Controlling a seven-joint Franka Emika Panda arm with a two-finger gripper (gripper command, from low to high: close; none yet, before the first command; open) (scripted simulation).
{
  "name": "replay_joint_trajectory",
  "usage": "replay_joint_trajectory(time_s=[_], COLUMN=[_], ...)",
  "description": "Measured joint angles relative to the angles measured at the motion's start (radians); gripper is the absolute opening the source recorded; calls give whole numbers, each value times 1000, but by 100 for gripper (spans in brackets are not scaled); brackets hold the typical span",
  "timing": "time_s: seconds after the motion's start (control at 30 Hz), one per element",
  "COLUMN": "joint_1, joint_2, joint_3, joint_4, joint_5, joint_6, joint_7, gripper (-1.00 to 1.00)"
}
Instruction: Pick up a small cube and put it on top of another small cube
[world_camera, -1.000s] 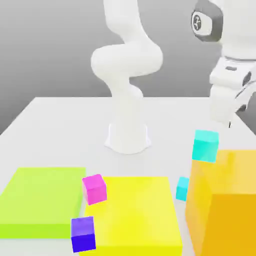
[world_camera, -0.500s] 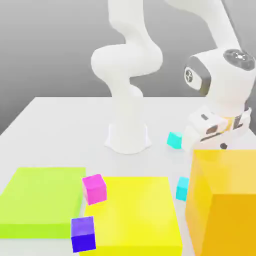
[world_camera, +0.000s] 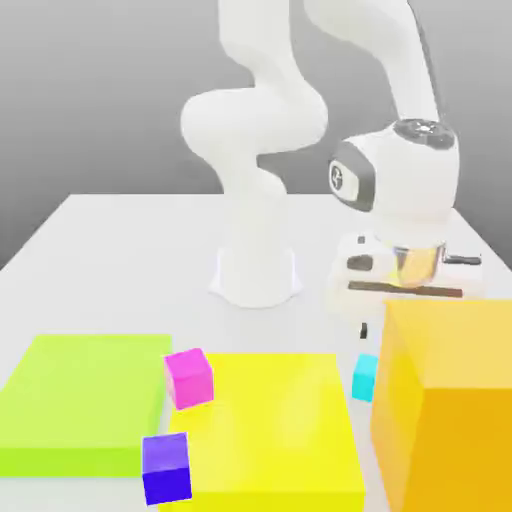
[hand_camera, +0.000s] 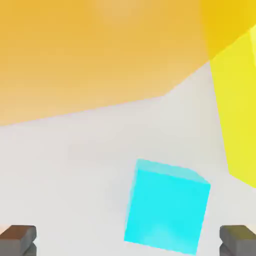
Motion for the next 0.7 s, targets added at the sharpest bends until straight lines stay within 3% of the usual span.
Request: replay_joint_trajectory(time_s=[0.23,0.43,0.53,0.57,0.7], joint_1=[-24,74,136,148,148], joint_2=[95,227,294,309,309], joint_3=[-26,-157,-217,-227,-227], joint_4=[-29,-2,5,7,7], joint_5=[-186,-320,-324,-326,-327], joint_6=[100,205,261,273,275], joint_7=[207,305,315,319,320], gripper=[0,0,0,-100,-100])
